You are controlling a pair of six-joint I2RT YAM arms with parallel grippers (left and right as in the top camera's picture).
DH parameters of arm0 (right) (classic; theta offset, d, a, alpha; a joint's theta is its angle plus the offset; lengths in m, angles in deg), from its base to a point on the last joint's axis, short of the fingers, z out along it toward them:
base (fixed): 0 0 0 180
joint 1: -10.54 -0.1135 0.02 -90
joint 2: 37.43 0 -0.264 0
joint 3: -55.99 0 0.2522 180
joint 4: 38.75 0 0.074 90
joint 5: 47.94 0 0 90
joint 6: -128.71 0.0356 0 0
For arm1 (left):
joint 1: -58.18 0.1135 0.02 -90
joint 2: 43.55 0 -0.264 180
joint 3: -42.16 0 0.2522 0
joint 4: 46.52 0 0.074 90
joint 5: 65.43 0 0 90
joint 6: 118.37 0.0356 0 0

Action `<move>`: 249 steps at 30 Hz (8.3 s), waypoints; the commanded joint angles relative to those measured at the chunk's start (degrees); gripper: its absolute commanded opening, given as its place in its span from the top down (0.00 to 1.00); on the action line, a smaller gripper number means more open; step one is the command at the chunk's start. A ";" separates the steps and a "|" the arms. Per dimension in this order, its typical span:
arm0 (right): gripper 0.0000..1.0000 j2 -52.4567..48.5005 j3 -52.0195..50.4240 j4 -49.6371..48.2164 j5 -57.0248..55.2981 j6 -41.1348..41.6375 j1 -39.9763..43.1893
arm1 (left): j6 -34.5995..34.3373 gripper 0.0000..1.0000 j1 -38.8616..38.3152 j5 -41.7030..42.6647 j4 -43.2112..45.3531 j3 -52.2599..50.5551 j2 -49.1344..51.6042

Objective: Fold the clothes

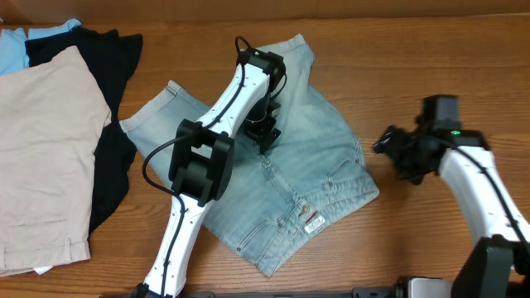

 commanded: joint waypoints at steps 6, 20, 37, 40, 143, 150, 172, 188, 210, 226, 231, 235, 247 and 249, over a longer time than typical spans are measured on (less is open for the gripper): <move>0.27 -2.38 -7.85 -0.83 0.74 1.62 -2.25 | 0.37 0.00 -0.63 3.76 -0.63 -1.44 2.60; 0.96 -2.38 -8.61 1.55 -0.61 2.82 -0.96 | -0.15 0.00 -0.26 2.29 4.07 15.69 2.60; 0.96 -2.36 -0.94 -11.78 -6.03 -11.34 22.03 | 2.29 0.00 0.74 10.05 28.02 18.86 2.60; 0.15 -2.36 2.25 -15.04 -6.21 -12.57 22.03 | 2.29 0.00 0.72 10.45 40.68 13.38 2.60; 0.96 -2.10 -14.19 -21.84 -2.34 -6.08 -8.22 | -6.86 0.00 16.24 -2.23 -4.76 48.48 2.58; 0.96 -0.90 -9.51 -20.02 -2.32 -15.80 -1.25 | -6.88 0.00 16.31 -2.45 -4.79 48.48 2.58; 0.01 -0.59 -8.20 -38.34 -1.62 -19.67 10.84 | -8.02 0.00 16.59 -2.43 -3.96 43.28 2.34; 0.00 20.76 20.33 8.59 -1.97 -10.51 10.69 | -17.00 0.00 16.70 8.33 -6.40 49.11 -13.92; 0.00 28.81 20.94 31.89 -8.20 -0.09 10.69 | -22.49 0.00 13.27 7.89 -6.36 0.22 -38.66; 0.00 21.68 20.94 34.75 -4.66 0.13 10.69 | -33.75 0.00 11.30 8.72 23.89 -46.47 -39.34; 0.01 19.63 20.92 34.75 -4.68 0.13 10.67 | -29.44 0.00 11.28 8.92 35.74 -54.86 -39.32; 0.02 17.86 20.87 35.01 -4.63 0.15 10.67 | -25.73 0.14 11.28 8.79 42.58 -59.47 -39.30; 0.04 16.33 20.87 36.20 -4.68 0.13 9.79 | -25.83 0.72 12.70 2.08 49.42 -63.28 -39.12; 0.04 16.33 20.87 36.02 -4.68 0.13 9.25 | -26.05 0.83 12.83 -0.87 49.62 -63.28 -38.75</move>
